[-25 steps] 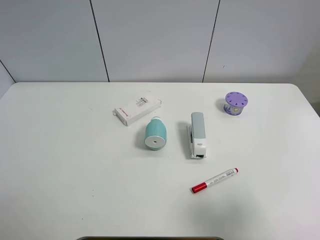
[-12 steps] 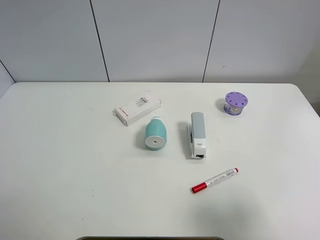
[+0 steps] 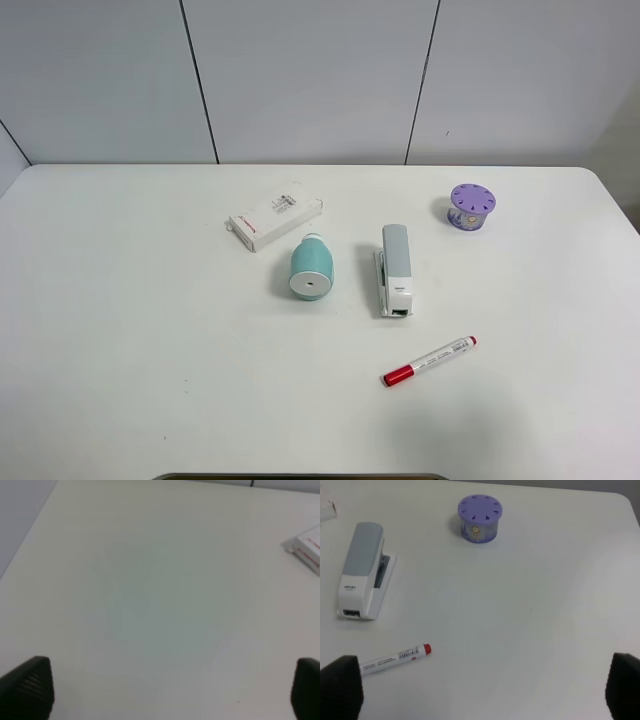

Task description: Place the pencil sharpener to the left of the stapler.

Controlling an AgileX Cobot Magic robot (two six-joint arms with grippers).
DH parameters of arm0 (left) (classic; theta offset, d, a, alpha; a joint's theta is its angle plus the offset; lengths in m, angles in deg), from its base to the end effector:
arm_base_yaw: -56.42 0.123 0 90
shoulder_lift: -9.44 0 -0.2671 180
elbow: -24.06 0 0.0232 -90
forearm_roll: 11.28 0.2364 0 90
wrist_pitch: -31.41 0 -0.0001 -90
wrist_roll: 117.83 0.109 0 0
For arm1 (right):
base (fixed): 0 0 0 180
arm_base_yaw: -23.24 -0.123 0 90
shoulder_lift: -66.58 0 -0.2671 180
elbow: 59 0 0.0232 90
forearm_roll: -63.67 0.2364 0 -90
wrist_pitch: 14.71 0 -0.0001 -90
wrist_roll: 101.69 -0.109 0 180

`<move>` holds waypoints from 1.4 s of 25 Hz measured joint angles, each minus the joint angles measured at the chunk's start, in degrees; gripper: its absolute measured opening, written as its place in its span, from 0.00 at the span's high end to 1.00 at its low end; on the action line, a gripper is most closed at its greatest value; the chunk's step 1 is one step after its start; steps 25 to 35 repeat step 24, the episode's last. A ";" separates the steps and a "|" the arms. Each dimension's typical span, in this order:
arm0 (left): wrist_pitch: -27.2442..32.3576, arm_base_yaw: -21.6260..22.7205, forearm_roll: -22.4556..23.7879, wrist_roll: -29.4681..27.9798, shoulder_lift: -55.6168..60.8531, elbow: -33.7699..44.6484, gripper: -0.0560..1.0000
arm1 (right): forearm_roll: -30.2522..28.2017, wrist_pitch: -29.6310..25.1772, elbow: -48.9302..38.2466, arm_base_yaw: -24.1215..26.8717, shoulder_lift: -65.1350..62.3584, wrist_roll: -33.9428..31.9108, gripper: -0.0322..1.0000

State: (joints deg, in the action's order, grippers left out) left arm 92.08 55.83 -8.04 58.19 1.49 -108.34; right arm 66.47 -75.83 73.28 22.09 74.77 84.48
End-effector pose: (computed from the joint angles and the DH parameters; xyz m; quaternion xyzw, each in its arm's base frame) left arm 0.0150 0.0052 0.2647 -0.0264 0.8483 0.0072 0.5288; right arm 0.0153 0.0050 0.2632 -0.0555 0.8507 0.0015 0.5227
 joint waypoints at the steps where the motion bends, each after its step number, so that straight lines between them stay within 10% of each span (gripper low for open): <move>1: 0.00 0.00 0.00 0.00 0.00 0.00 0.05 | 0.00 0.00 0.00 0.00 0.00 0.00 0.03; 35: 0.00 0.00 0.00 0.00 0.00 0.00 0.05 | 0.00 0.00 0.00 0.00 0.00 0.00 0.03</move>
